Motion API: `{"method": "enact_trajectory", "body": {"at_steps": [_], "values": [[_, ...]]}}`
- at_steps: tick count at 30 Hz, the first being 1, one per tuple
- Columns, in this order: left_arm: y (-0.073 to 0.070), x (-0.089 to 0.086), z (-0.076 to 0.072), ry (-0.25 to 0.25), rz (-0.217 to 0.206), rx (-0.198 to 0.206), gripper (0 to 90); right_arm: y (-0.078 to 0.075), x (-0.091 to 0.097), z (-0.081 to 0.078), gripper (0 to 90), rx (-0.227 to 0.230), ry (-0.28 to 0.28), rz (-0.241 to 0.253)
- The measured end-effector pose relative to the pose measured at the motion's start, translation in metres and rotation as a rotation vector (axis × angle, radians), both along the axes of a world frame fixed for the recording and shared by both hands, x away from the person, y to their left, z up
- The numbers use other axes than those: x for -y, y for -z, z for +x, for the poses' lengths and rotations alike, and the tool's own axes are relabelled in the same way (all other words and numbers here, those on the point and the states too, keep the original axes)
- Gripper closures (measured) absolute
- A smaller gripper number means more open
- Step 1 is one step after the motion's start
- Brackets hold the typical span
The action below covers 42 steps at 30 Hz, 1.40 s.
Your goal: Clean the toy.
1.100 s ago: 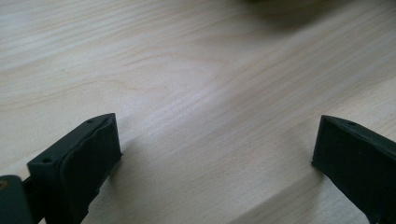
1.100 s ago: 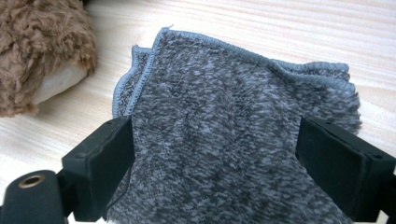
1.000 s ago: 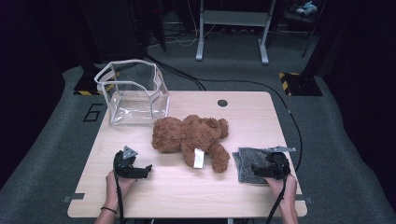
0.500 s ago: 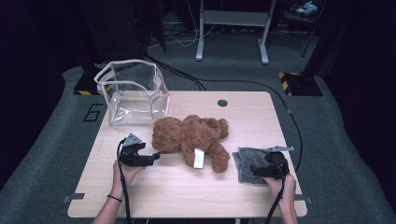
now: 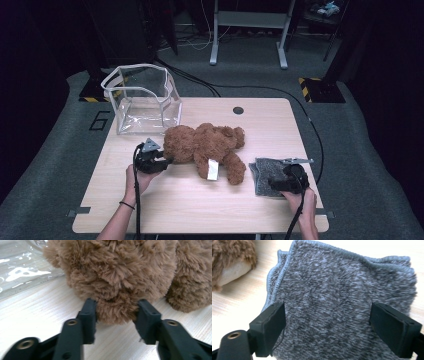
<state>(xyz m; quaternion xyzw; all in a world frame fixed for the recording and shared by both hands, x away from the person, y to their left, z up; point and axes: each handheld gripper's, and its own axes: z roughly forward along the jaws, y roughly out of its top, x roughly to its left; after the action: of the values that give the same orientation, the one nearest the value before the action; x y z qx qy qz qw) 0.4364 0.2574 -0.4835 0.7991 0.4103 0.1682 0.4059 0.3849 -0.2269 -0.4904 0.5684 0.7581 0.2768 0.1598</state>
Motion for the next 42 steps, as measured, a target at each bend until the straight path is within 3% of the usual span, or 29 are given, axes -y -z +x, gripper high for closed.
{"method": "enact_trajectory", "body": {"at_steps": [8, 11, 14, 16, 22, 24, 26, 28, 35, 42], "values": [[0.002, -0.005, 0.004, -0.003, -0.037, -0.002, 80.5, 0.002, -0.002, 0.000, 15.7, 0.000, 0.013, -0.010], [0.004, -0.006, 0.003, -0.014, -0.067, -0.011, 84.8, 0.000, -0.004, 0.001, 16.1, 0.007, 0.012, -0.005], [0.004, -0.008, 0.003, -0.021, -0.066, -0.006, 87.9, 0.000, -0.005, 0.003, 19.1, 0.000, 0.017, -0.004], [0.005, -0.007, 0.002, -0.025, -0.070, -0.001, 88.4, 0.003, -0.005, 0.005, 27.9, -0.008, 0.024, -0.023], [0.007, -0.008, 0.000, -0.032, -0.082, 0.008, 89.0, 0.011, -0.006, 0.007, 40.9, -0.028, 0.048, -0.036], [0.007, -0.008, 0.000, -0.032, -0.082, 0.005, 89.1, 0.011, -0.004, 0.007, 50.1, -0.011, 0.052, -0.047], [0.007, -0.008, 0.000, -0.033, -0.085, 0.006, 89.2, 0.010, -0.002, 0.006, 70.1, 0.008, 0.074, -0.052], [0.007, -0.008, 0.000, -0.032, -0.084, 0.013, 89.2, 0.007, -0.001, 0.004, 79.4, 0.022, 0.085, -0.031], [0.008, -0.009, -0.001, -0.041, -0.109, 0.011, 89.0, -0.011, -0.005, 0.001, 82.3, 0.066, 0.079, -0.017], [0.008, -0.009, -0.002, -0.038, -0.111, 0.014, 89.0, -0.037, -0.016, 0.005, 82.2, 0.130, 0.030, 0.004]]}}
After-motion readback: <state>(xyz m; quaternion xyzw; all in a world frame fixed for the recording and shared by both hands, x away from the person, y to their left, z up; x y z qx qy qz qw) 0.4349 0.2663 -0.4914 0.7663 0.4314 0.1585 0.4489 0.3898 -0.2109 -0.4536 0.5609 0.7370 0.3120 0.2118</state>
